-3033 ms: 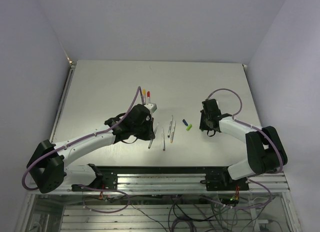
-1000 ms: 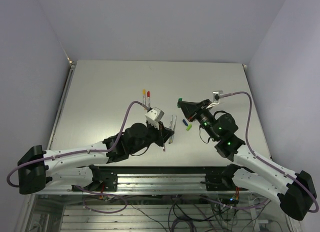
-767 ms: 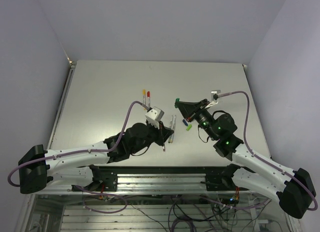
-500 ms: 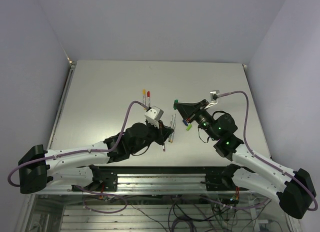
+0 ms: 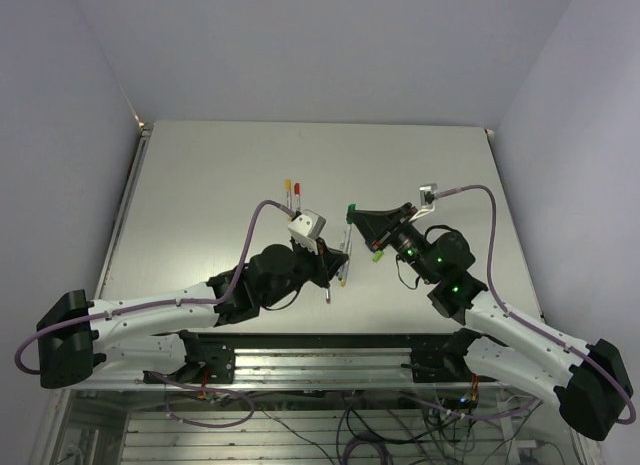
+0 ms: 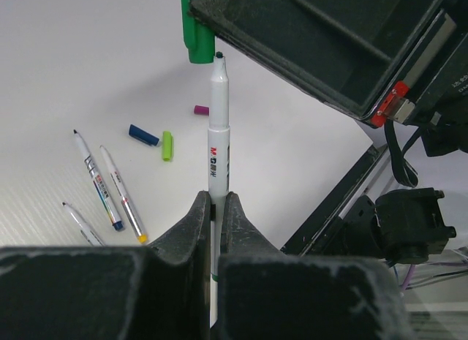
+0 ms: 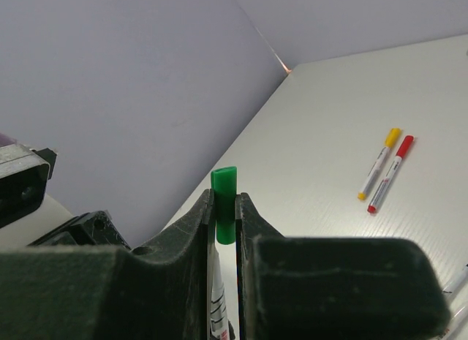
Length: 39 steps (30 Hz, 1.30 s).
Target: Insert the pens into the pen caps
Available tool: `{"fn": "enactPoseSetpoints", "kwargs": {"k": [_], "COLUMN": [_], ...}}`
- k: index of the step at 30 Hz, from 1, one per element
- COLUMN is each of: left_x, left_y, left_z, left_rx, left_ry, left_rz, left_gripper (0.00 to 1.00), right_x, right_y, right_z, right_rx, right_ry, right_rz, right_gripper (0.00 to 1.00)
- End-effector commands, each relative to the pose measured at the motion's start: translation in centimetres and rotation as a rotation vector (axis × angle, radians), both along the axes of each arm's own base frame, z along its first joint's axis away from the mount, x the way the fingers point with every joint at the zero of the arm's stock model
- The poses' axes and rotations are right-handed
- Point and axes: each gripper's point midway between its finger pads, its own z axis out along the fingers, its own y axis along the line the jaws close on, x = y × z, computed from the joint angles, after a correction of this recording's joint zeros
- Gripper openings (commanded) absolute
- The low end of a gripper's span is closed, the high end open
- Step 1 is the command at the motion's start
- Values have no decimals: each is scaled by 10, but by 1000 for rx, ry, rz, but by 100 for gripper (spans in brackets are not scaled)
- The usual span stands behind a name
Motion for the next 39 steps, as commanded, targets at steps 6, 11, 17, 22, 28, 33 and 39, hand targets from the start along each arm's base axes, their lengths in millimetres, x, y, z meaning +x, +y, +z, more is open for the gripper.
{"fn": "enactPoseSetpoints", "kwargs": {"k": [6,11,17,22,28,33,39], "left_x": [0,-3,-4,-5,-5,-5,-4], "left_y": [-6,-3,3,4,5,5,5], "left_z": [15,8,7,6,7,9,9], "left_rx": [-43,-35,-29,-27,-31,-33,-44], "left_ry": [-14,-6,-7,-5,-5,-3,1], "left_rz": [-9,-19,-15,-14,-15,-11,-6], "left_gripper": [7,7,7,7,7,7,7], "right_x": [-5,-4,-2,0,0,0,-2], "right_y": [-1,-2,-3,-2,-1,-2,1], "right_z": [17,15,19,23,23,24,27], "right_rx": [48,51,41,39,39,46,52], "right_ry": [-48,-48,-58,-65,-64,-68,-71], "right_rz": [7,3,-12,-15,-12,-12,5], "right_gripper": [0,0,0,0,0,0,0]}}
